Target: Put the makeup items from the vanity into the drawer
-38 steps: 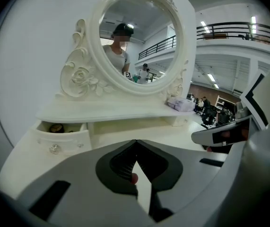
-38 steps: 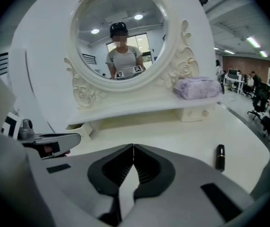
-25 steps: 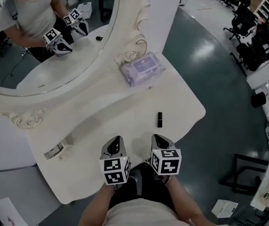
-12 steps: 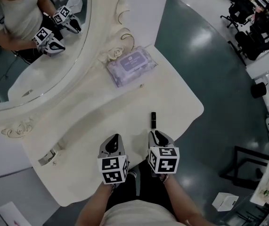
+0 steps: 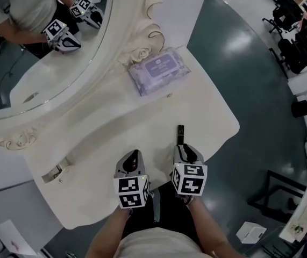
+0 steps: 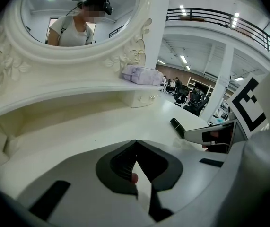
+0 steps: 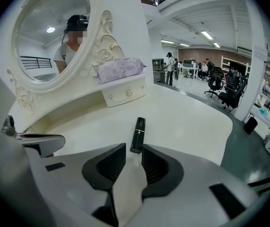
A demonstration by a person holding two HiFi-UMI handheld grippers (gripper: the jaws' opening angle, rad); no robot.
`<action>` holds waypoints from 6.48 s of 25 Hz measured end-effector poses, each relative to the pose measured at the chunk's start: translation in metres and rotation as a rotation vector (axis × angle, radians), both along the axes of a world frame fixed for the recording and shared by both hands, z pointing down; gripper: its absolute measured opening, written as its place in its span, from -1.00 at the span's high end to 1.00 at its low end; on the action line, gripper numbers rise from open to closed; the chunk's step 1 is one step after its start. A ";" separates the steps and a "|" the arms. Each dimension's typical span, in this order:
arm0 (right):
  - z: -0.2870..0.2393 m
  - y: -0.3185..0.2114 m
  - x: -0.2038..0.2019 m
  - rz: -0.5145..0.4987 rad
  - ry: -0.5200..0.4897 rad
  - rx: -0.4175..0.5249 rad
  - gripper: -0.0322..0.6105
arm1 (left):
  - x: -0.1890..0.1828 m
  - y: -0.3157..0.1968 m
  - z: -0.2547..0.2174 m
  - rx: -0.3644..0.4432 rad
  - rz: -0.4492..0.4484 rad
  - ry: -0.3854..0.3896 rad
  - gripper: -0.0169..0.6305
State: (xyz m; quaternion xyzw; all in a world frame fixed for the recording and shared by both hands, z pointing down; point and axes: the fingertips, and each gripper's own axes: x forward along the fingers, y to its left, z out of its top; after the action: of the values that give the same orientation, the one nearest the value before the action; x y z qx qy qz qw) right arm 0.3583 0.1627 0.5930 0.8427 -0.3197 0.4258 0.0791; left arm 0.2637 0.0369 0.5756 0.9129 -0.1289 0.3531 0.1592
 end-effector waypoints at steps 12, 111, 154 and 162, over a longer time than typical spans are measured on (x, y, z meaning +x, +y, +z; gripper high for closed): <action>0.007 -0.002 0.015 -0.038 0.029 -0.053 0.49 | -0.003 -0.004 0.005 -0.005 -0.044 -0.012 0.92; -0.094 -0.300 -0.335 -1.323 0.150 0.158 0.60 | -0.356 -0.162 -0.074 0.143 -1.027 0.116 0.92; -0.062 -0.349 -0.384 -1.455 0.106 0.066 0.56 | -0.415 -0.166 -0.044 0.066 -1.203 0.075 0.92; -0.065 -0.345 -0.383 -1.435 0.110 0.072 0.55 | -0.416 -0.165 -0.044 0.064 -1.199 0.082 0.92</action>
State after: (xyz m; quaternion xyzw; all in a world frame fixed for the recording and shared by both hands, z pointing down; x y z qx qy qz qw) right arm -0.0243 -0.1821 0.5283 0.4473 -0.8039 0.2152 0.3276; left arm -0.1522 -0.1279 0.5317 0.6981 -0.6258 0.1623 0.3078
